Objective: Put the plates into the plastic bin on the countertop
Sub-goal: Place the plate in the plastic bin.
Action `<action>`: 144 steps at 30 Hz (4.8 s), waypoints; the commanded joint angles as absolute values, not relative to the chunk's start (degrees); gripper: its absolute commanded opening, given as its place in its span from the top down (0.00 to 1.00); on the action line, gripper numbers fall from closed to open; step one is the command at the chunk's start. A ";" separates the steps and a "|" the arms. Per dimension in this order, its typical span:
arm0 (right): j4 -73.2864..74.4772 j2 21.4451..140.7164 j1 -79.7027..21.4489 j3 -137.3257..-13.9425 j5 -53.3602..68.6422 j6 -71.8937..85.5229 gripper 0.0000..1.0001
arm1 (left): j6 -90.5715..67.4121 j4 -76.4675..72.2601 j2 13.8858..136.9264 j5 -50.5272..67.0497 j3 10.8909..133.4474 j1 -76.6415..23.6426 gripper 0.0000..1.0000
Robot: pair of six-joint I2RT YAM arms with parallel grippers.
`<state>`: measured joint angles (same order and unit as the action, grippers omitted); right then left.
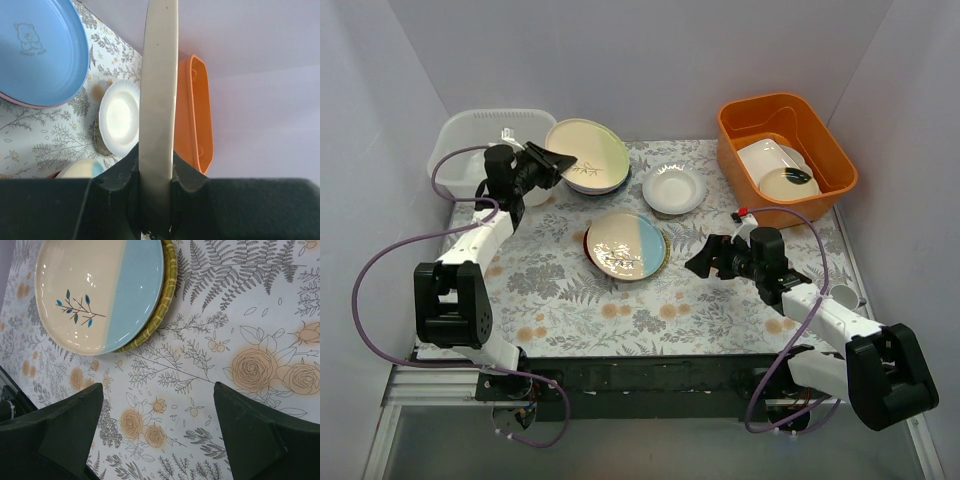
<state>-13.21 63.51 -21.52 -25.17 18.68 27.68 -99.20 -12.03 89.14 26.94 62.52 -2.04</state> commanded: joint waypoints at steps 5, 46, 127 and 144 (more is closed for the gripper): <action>-16.35 67.94 -21.80 -28.39 21.97 25.75 0.02 | -99.49 -10.29 84.90 19.96 70.84 1.65 1.00; -13.71 71.27 -21.88 -29.97 20.21 23.03 0.02 | -98.26 -3.17 99.05 15.38 90.70 15.11 1.00; -9.67 69.61 -21.88 -32.34 21.00 22.41 0.02 | -79.54 25.05 128.41 6.86 116.71 14.24 0.67; -11.60 68.91 -21.88 -30.06 22.76 22.76 0.02 | -75.32 31.81 129.29 5.19 118.65 14.15 0.40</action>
<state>-9.17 70.15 -21.52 -30.92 21.52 22.70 -77.47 31.03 130.10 6.74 115.79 14.35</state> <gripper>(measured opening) 0.982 0.594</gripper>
